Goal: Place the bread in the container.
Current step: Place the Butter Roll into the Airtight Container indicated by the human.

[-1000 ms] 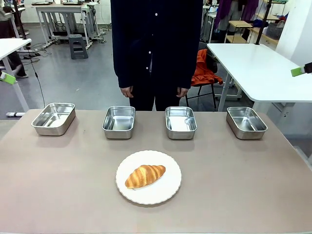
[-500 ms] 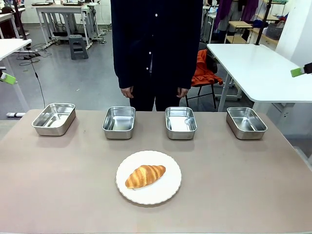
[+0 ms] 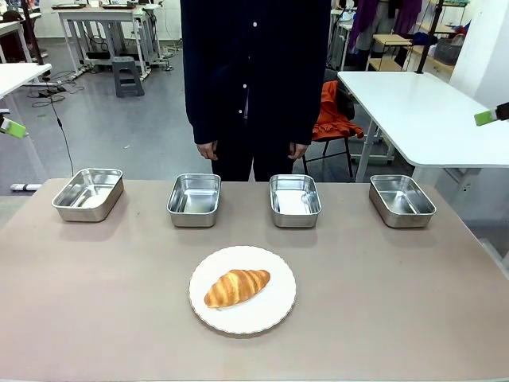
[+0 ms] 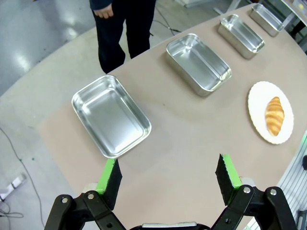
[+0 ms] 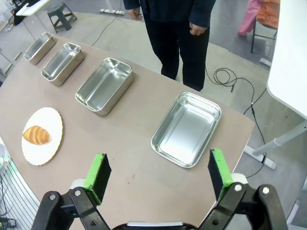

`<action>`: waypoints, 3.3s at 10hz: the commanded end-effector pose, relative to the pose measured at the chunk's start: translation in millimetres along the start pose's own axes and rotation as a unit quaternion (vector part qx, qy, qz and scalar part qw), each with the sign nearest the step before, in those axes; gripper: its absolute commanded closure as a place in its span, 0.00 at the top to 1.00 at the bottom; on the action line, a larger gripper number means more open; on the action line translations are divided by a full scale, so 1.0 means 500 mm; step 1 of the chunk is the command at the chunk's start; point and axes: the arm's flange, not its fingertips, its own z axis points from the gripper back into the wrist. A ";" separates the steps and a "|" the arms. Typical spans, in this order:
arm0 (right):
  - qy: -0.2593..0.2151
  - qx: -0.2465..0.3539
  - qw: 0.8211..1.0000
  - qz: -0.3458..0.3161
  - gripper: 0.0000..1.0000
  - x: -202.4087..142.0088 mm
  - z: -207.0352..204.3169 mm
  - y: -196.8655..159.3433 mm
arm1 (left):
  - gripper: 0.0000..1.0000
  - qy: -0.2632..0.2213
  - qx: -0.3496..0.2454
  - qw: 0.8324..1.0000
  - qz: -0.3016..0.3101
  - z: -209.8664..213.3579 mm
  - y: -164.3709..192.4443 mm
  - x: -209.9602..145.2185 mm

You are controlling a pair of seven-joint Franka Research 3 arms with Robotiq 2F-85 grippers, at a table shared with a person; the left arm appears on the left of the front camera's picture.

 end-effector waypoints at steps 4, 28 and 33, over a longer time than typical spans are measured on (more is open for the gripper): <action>-0.008 0.006 1.000 -0.003 1.00 0.000 -0.001 -0.001 | 1.00 -0.004 0.002 1.000 0.001 0.002 -0.001 0.003; -0.008 0.006 1.000 -0.003 1.00 0.000 -0.001 -0.001 | 1.00 -0.004 0.002 1.000 0.001 0.002 -0.001 0.003; -0.008 0.006 1.000 -0.003 1.00 0.000 -0.001 -0.001 | 1.00 -0.004 0.002 1.000 0.001 0.002 -0.001 0.003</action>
